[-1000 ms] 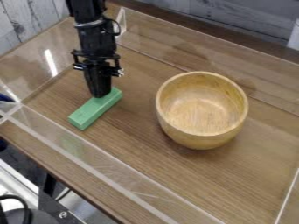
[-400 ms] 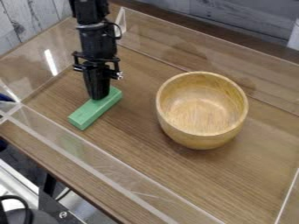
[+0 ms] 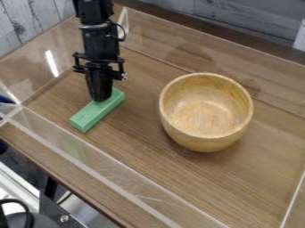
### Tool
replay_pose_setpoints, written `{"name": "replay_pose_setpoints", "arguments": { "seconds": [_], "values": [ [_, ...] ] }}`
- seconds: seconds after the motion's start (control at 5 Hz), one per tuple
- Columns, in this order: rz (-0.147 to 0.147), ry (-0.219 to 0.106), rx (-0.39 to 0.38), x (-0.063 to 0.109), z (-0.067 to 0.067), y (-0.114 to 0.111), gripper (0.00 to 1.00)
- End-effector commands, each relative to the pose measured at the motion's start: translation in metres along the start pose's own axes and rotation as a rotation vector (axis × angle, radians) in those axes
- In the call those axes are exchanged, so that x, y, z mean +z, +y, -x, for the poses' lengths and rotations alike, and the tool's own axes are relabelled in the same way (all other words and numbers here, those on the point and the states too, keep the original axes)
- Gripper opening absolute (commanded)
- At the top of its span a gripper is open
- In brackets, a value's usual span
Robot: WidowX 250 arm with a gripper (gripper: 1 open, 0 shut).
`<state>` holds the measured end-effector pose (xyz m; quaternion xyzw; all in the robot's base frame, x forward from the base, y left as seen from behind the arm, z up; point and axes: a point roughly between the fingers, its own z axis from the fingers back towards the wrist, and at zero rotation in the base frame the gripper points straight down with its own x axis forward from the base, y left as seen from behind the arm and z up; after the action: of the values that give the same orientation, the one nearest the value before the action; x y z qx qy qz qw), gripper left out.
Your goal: Put the green block in the brown bowl
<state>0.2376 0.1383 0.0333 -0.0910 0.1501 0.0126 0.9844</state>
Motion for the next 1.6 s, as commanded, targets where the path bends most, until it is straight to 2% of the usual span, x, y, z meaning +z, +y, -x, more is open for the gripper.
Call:
{"name": "replay_pose_setpoints", "arguments": {
  "seconds": [0.0,0.2,0.6,0.8,1.0,1.4],
  "values": [
    [-0.057,-0.001,0.016,-0.001,-0.001,0.007,0.0],
    [-0.096,0.004,0.013,-0.005,-0.004,0.007,0.0],
    [0.014,-0.016,-0.006,-0.002,0.003,0.015,0.0],
    [-0.002,-0.002,0.016,-0.003,0.001,0.014,0.0],
    [-0.006,0.002,-0.012,0.014,0.003,0.007,0.0],
    [0.001,-0.039,-0.003,0.033,-0.007,-0.007,0.0]
  ]
}}
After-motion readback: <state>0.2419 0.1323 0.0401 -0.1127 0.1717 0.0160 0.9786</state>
